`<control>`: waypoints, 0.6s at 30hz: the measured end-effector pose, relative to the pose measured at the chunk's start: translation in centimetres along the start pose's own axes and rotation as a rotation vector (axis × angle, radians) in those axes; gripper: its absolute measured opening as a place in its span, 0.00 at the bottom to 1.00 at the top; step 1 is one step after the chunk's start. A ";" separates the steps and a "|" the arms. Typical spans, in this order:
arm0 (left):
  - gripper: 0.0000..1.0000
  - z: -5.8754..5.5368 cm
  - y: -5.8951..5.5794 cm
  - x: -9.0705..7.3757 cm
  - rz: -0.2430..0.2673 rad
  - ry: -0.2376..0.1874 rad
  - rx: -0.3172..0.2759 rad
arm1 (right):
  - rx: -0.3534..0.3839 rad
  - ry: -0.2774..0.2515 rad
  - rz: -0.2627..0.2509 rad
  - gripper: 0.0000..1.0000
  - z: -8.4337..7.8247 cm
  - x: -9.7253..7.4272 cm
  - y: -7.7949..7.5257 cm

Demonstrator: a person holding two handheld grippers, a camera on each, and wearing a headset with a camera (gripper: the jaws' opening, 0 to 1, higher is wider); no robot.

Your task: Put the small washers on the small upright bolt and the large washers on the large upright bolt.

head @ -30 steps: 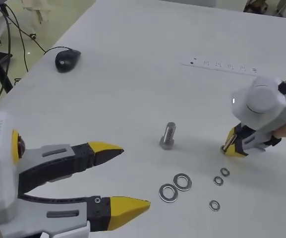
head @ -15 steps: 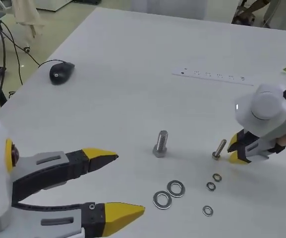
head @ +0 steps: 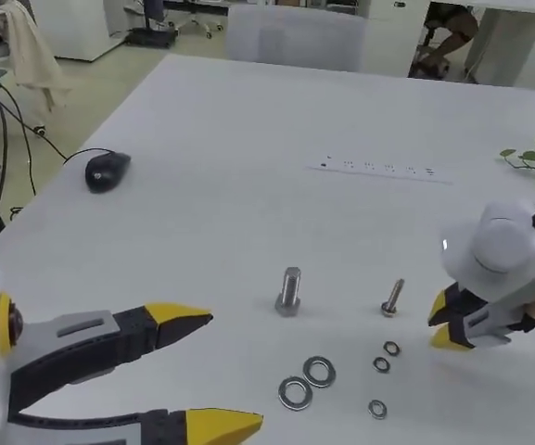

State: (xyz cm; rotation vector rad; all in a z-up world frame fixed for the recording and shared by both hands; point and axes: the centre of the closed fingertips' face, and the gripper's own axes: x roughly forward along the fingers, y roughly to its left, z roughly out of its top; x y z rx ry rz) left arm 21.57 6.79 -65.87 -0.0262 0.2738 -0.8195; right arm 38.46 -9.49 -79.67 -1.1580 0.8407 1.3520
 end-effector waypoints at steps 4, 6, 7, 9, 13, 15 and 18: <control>0.52 0.2 -0.5 -0.1 -0.003 -0.008 0.007 | -0.011 0.003 0.011 0.14 0.1 0.3 0.8; 0.52 0.2 -0.6 -0.3 -0.001 -0.009 0.008 | -0.015 0.002 0.015 0.14 0.2 0.6 1.2; 0.52 0.2 -0.7 -0.4 0.001 -0.011 0.007 | -0.017 0.002 0.019 0.14 0.3 0.7 1.3; 0.52 0.1 -0.8 -0.6 0.006 -0.011 0.006 | -0.018 -0.001 0.024 0.14 0.5 1.0 1.5; 0.52 0.1 -0.9 -1.1 0.019 -0.016 0.004 | -0.025 -0.007 0.024 0.15 0.9 1.1 1.5; 0.52 0.1 -0.9 -1.2 0.024 -0.017 0.003 | -0.029 -0.014 0.025 0.15 1.1 1.4 1.3; 0.52 0.1 -0.8 -1.4 0.037 -0.019 0.003 | -0.037 -0.008 0.030 0.15 1.2 1.9 1.2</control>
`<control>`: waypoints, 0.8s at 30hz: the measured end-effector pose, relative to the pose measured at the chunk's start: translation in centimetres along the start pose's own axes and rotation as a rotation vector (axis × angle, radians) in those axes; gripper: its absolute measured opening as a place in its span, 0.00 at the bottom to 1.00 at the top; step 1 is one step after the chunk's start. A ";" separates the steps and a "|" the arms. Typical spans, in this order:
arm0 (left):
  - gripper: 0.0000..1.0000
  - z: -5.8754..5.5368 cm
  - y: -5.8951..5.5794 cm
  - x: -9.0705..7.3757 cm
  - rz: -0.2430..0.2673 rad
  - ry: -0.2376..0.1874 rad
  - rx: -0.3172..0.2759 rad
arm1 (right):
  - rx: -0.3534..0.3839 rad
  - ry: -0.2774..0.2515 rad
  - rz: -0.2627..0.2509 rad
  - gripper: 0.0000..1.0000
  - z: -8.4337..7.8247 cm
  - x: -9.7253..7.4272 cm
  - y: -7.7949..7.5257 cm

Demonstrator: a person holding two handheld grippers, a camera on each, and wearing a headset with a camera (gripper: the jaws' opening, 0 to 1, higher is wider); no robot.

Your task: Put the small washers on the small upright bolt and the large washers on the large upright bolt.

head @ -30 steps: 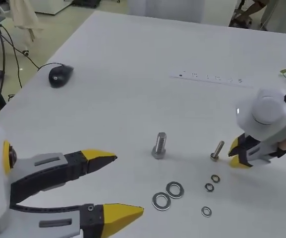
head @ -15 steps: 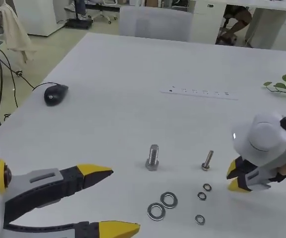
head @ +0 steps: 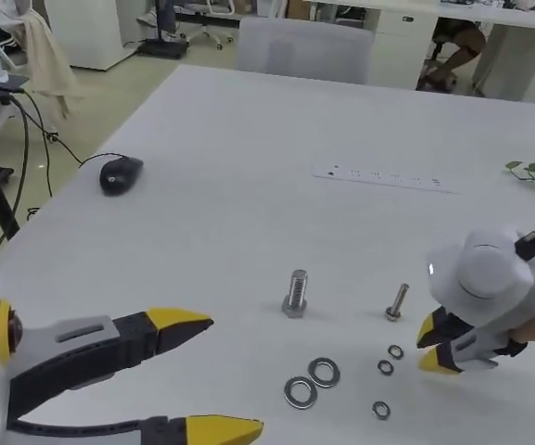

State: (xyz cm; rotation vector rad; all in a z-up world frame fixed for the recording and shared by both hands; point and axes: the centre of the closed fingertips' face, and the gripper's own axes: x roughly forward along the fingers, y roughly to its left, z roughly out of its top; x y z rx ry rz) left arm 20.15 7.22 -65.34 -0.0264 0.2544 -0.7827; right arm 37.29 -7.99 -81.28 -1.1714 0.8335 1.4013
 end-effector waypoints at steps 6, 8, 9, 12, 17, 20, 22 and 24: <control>0.52 0.0 0.2 -0.2 0.018 -0.002 -0.004 | -0.027 -0.005 0.024 0.17 0.5 0.9 -0.2; 0.52 0.0 0.3 -0.2 0.024 -0.003 -0.005 | -0.041 0.009 0.027 0.17 0.5 1.1 -0.5; 0.52 0.1 0.3 -0.2 0.027 -0.005 -0.007 | -0.046 0.018 0.026 0.17 0.4 1.2 -0.7; 0.52 0.0 0.5 -0.2 0.036 -0.005 -0.009 | -0.062 0.013 0.044 0.18 0.9 1.4 -1.1; 0.52 0.0 0.8 -0.2 0.051 -0.004 -0.017 | -0.080 0.010 0.084 0.19 1.4 2.0 -1.1; 0.52 0.0 0.9 -0.1 0.052 -0.001 -0.020 | -0.085 0.007 0.103 0.19 1.6 2.1 -1.0; 0.52 -0.1 1.1 -0.1 0.056 0.002 -0.022 | -0.091 0.002 0.127 0.19 1.8 2.1 -0.8; 0.52 -0.1 1.2 0.0 0.059 0.002 -0.023 | -0.096 0.003 0.143 0.19 1.7 2.1 -0.7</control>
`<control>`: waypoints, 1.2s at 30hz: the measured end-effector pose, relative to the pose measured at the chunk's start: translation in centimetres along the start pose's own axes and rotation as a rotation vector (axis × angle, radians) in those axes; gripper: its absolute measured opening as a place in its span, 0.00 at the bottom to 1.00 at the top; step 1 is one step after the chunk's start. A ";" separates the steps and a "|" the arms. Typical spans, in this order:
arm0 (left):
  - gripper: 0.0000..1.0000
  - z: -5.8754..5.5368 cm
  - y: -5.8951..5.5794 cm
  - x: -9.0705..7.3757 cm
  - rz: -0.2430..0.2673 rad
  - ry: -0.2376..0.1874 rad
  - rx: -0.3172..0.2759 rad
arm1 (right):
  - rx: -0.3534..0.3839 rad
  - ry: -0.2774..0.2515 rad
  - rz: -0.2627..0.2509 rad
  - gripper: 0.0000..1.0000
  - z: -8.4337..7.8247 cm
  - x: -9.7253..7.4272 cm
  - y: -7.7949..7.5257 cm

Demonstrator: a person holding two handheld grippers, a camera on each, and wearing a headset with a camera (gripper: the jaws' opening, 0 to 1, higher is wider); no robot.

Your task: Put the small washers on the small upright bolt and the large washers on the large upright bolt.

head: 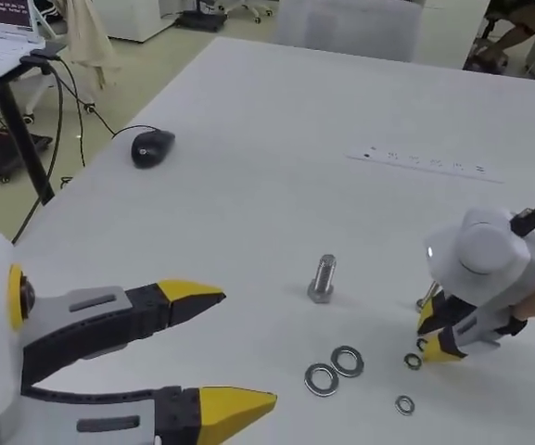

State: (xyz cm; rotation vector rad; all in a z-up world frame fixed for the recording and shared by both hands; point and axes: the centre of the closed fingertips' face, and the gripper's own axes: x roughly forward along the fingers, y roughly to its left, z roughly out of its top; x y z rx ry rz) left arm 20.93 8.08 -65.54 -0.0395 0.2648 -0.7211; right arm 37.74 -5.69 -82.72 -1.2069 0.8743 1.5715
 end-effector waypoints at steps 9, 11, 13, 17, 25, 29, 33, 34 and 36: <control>0.52 0.0 0.2 0.4 -0.001 0.006 -0.002 | -0.028 -0.003 0.012 0.19 -0.1 0.0 0.0; 0.52 0.1 0.1 0.5 -0.004 0.004 -0.001 | -0.031 0.000 0.009 0.19 -0.2 0.0 0.0; 0.52 0.1 0.1 0.6 -0.005 0.005 -0.001 | -0.040 0.013 0.003 0.19 -0.3 -0.1 0.0; 0.52 0.1 0.0 0.7 -0.010 0.011 0.002 | -0.030 0.024 -0.001 0.18 -0.4 -0.1 0.0; 0.52 0.3 -0.2 0.9 -0.016 0.010 0.009 | -0.026 0.027 -0.016 0.14 -0.7 -0.2 -0.1; 0.52 0.3 -0.4 0.9 -0.020 0.011 0.012 | -0.023 0.035 -0.025 0.13 -0.7 -0.2 -0.1; 0.52 0.3 -0.7 0.8 -0.024 0.016 0.020 | -0.015 0.028 -0.032 0.12 -0.6 -0.2 -0.2; 0.52 0.4 -0.7 0.7 -0.025 0.014 0.022 | -0.015 0.021 -0.036 0.12 -0.6 -0.3 -0.2; 0.52 0.5 -0.7 0.7 -0.025 0.013 0.023 | -0.001 0.012 -0.039 0.12 -0.7 -0.3 -0.2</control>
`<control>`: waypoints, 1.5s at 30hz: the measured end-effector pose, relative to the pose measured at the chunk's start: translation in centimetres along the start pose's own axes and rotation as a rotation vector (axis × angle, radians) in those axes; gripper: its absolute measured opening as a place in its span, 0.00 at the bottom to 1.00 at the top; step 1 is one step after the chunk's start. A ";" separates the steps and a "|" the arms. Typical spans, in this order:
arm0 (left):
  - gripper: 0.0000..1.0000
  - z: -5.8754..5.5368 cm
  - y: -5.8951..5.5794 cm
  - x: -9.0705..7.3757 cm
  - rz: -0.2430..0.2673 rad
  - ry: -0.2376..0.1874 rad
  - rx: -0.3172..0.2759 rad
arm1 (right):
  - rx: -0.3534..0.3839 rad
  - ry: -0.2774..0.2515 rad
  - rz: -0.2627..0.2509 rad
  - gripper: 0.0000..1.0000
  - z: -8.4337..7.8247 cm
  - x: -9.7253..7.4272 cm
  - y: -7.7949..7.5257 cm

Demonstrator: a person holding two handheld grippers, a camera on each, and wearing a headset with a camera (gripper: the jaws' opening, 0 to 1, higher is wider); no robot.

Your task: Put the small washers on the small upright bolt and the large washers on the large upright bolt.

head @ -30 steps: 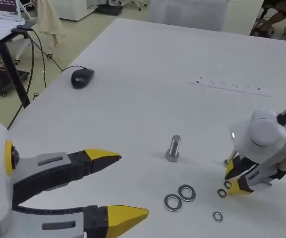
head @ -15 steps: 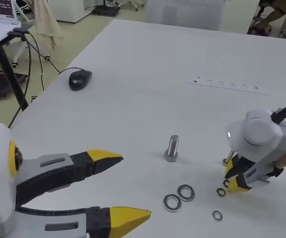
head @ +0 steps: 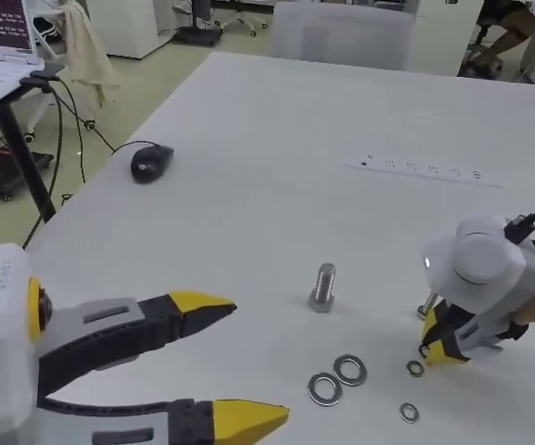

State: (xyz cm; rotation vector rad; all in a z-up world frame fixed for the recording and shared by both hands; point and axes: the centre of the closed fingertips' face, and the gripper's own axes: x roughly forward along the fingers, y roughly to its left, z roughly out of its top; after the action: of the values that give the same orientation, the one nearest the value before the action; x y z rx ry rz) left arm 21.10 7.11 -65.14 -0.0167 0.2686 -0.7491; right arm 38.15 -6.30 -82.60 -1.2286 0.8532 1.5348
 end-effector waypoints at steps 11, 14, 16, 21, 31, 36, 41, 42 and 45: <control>0.52 0.4 -0.1 0.3 -0.026 -0.003 0.013 | 0.076 -0.042 -0.028 0.12 -0.5 -2.7 -0.1; 0.52 0.4 -0.2 0.7 -0.038 0.000 0.017 | 0.092 -0.052 -0.044 0.12 -0.5 -3.7 -0.2; 0.52 0.5 -0.2 0.9 -0.049 -0.002 0.020 | 0.099 -0.058 -0.060 0.12 -0.5 -4.4 -0.4; 0.52 0.6 -0.2 1.3 -0.067 -0.007 0.023 | 0.129 -0.081 -0.096 0.12 -0.3 -6.2 -1.5; 0.52 0.3 0.4 1.2 -0.074 0.001 0.018 | 0.138 -0.101 -0.150 0.12 0.9 -7.4 -3.7; 0.52 0.1 1.0 1.3 -0.078 0.008 0.015 | 0.136 -0.100 -0.149 0.12 1.3 -7.3 -4.4; 0.52 0.3 1.6 1.6 -0.082 0.000 0.016 | 0.128 -0.092 -0.145 0.12 1.6 -7.0 -5.0; 0.52 0.3 1.7 1.7 -0.082 0.001 0.017 | 0.124 -0.087 -0.148 0.12 1.6 -7.0 -5.1; 0.52 0.4 2.1 1.9 -0.083 -0.003 0.017 | 0.121 -0.078 -0.135 0.12 1.6 -6.7 -5.2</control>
State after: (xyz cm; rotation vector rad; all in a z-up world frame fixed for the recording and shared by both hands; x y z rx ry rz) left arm 23.92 7.37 -65.41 -0.0131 0.2600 -0.8340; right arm 42.87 -4.93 -75.51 -1.1083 0.7844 1.3936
